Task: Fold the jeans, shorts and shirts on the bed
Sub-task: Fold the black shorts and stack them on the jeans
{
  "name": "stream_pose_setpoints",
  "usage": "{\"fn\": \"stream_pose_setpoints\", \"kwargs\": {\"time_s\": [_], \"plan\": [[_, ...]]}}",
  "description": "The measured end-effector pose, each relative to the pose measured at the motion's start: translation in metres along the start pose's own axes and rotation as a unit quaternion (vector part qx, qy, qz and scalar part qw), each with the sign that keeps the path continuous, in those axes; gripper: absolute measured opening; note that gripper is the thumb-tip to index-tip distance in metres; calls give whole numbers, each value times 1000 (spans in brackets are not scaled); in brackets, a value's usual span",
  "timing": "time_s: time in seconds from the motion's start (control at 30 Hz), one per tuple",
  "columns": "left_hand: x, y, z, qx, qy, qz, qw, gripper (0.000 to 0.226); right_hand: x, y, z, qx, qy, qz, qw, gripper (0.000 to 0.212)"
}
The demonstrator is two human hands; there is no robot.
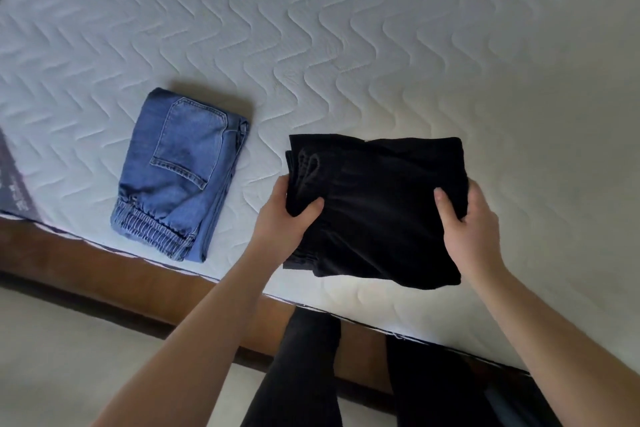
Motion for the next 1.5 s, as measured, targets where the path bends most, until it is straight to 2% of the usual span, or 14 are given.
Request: {"fn": "stream_pose_setpoints", "kwargs": {"time_s": [0.13,0.3,0.4,0.57,0.73,0.87,1.03,1.17,1.27,1.5], "plan": [[-56,18,42,39,8,-8,999,41,-7,-47,41,9,-12,-25,1000,38],[-114,33,94,65,7,20,998,47,-18,-111,98,9,-4,-70,998,31],[-134,41,120,77,5,18,997,39,-27,-142,130,1,18,-79,997,36],[-160,50,143,111,1,-9,994,32,-31,-178,161,-3,35,-90,995,29],[-186,57,154,140,3,-17,990,26,-22,-200,183,-9,57,-106,993,20],[-198,55,170,156,20,-17,987,23,-21,-206,196,-27,55,-100,993,25],[-206,37,204,136,43,28,989,27,-18,-212,203,-59,8,-82,995,30],[-219,15,235,101,53,127,985,46,-1,-225,211,-83,-34,-86,992,27],[-235,-4,253,82,59,177,979,46,18,-235,216,-95,-68,-94,989,27],[-277,-57,282,44,137,229,963,50,79,-271,225,-132,-145,-66,978,29]]}}
Point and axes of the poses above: each hand's wrist, its own z-axis away from the middle knuckle, its own x-axis out of the palm, y = z × x, the point moved 1 cm from there along -z, towards the middle knuckle, and after that the axes turned 15 degrees about -z, right-handed, at the moved point
